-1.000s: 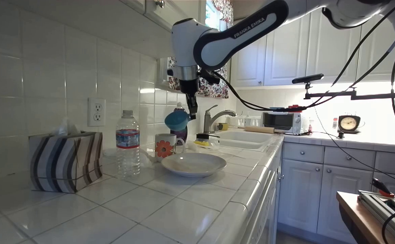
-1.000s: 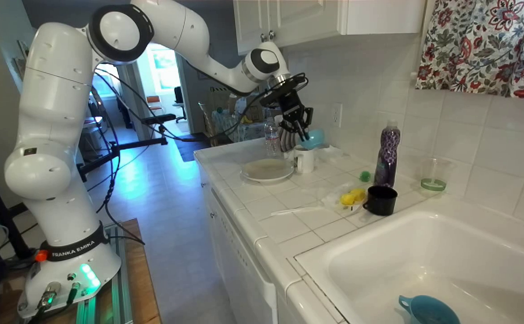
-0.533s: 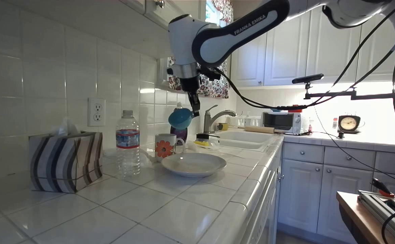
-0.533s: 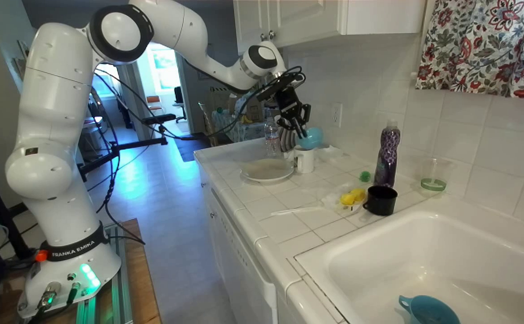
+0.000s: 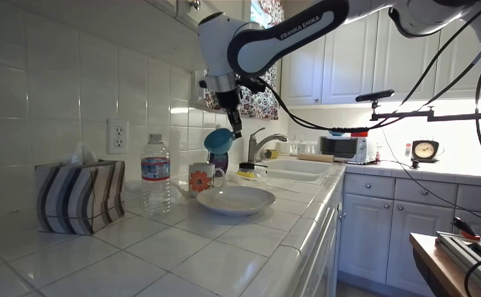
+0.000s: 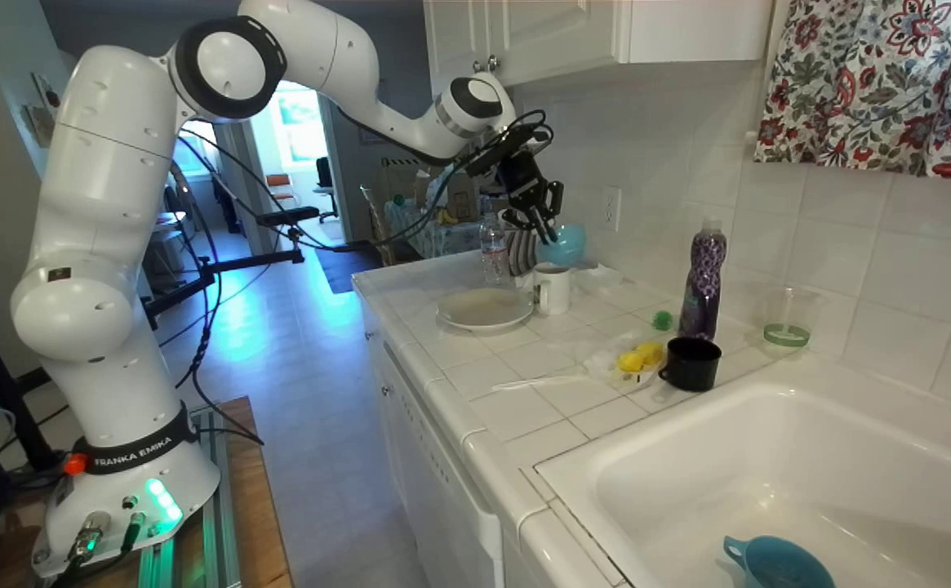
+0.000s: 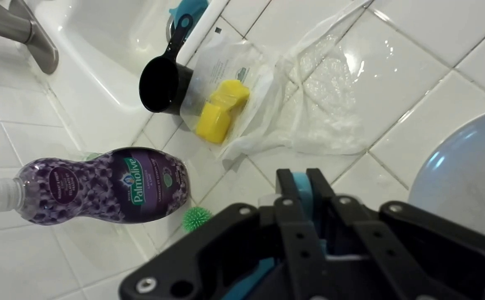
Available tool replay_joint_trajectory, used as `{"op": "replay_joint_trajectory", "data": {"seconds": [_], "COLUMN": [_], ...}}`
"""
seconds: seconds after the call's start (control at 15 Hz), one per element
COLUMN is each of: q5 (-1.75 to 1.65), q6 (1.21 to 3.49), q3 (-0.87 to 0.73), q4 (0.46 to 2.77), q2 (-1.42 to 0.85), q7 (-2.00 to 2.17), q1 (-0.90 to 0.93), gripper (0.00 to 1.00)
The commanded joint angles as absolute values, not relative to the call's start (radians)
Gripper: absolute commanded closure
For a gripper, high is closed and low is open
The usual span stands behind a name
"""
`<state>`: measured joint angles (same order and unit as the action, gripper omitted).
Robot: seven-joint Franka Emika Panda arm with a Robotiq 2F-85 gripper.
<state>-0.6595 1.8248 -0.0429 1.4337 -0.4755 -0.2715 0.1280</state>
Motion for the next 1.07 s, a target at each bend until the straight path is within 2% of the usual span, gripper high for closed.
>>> {"op": "replay_joint_trajectory", "data": {"seconds": [0.0,1.0], "q5": [-0.702,-0.735], "q6": [1.774,1.704], "q3": [-0.036,-0.037], "q4": [1.357,1.243], "q2": [-0.522,-0.591], "q7": [-0.283,-0.31], "q1": [0.133,0.152], "gripper": [0.97,0.97]}}
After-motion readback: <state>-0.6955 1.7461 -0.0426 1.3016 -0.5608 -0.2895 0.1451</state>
